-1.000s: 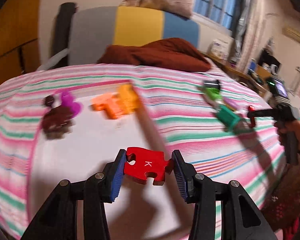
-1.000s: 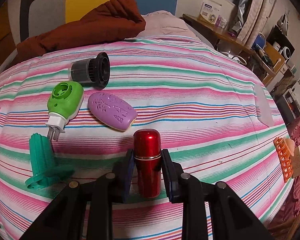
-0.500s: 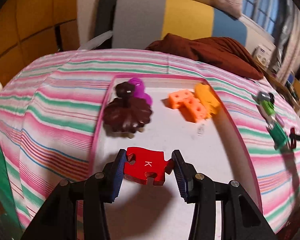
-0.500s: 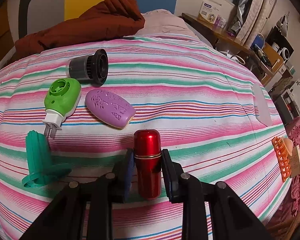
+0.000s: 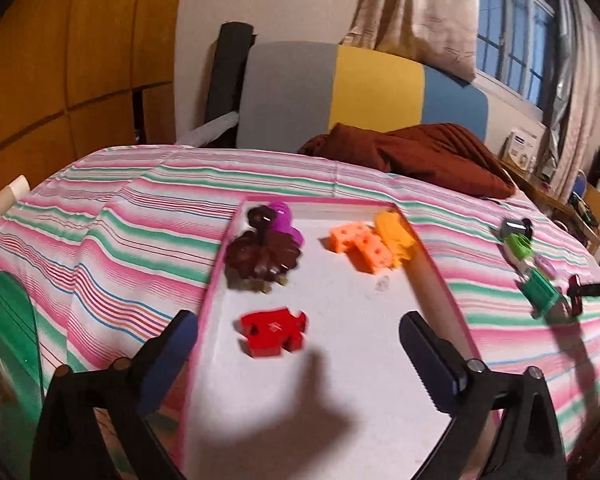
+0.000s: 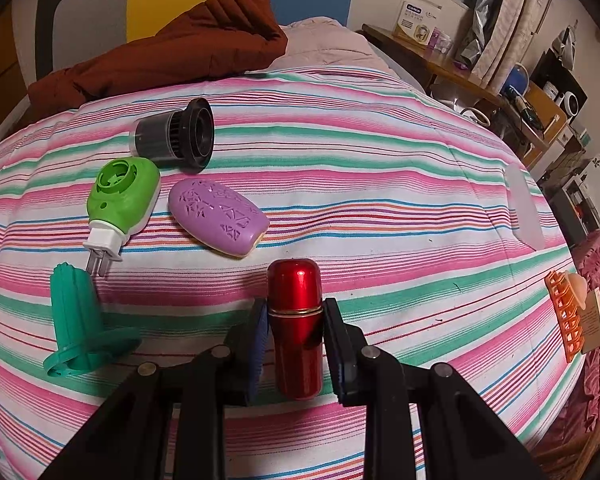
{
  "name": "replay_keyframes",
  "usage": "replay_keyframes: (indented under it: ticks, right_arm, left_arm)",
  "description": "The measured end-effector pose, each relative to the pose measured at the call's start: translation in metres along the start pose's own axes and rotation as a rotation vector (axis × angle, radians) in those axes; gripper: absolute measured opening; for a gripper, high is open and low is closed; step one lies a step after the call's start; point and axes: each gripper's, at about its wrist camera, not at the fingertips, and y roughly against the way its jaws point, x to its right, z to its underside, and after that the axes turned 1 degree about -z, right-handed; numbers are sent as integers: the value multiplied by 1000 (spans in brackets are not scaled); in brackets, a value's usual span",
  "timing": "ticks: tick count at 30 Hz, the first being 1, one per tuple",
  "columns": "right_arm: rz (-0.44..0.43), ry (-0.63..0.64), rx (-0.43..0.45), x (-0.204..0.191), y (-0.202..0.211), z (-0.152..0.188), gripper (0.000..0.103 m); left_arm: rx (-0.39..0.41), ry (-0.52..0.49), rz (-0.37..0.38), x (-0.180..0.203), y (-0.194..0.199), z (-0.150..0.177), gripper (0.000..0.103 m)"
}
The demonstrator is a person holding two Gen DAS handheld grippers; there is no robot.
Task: Organize rigid objects
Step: 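Carry the red lipstick tube into the tray and open the right tool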
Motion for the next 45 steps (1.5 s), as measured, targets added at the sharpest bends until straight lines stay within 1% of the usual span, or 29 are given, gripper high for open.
replay_keyframes:
  ticks: [3, 7, 9, 13, 17, 18, 24, 25, 30, 35, 39, 40, 43, 45]
  right_arm:
    - [-9, -15, 24, 1, 5, -1, 26]
    - [-25, -10, 120, -2, 25, -2, 26]
    - [-51, 4, 168, -8, 35, -2, 26]
    - [-108, 43, 229, -26, 51, 0, 26]
    - [-169, 109, 257, -51, 65, 7, 26]
    - [-177, 119, 260, -56, 68, 10, 26]
    - [-286, 192, 270, -98, 86, 29, 26]
    - [-315, 200, 266, -106, 89, 32, 26]
    - [-376, 251, 271, -145, 101, 43, 26]
    - [-476, 266, 239, -175, 108, 45, 26]
    - [-567, 309, 219, -208, 120, 47, 26]
    - [-591, 329, 215, -220, 124, 48, 26]
    - [-624, 405, 207, -255, 133, 50, 26]
    - [-628, 453, 205, -274, 135, 51, 26]
  left_arm:
    - [-15, -23, 15, 10, 0, 5, 103]
    - [-51, -60, 28, 21, -1, 13, 103]
    - [-59, -74, 44, 26, -1, 16, 103]
    - [-58, -94, 51, 32, 2, 19, 103]
    - [-57, -87, 58, 31, 3, 18, 103]
    - [-57, -84, 57, 30, 3, 18, 103]
    - [-51, -64, 57, 24, 6, 18, 103]
    - [-50, -64, 56, 23, 6, 18, 103]
    - [-36, -52, 53, 14, 12, 18, 103]
    - [-35, -50, 44, 6, 16, 20, 103]
    - [-27, -46, 34, 0, 19, 22, 103]
    - [-27, -44, 32, -2, 20, 22, 103]
    - [-31, -34, 30, -6, 20, 23, 103]
    - [-28, -23, 31, -9, 21, 24, 103]
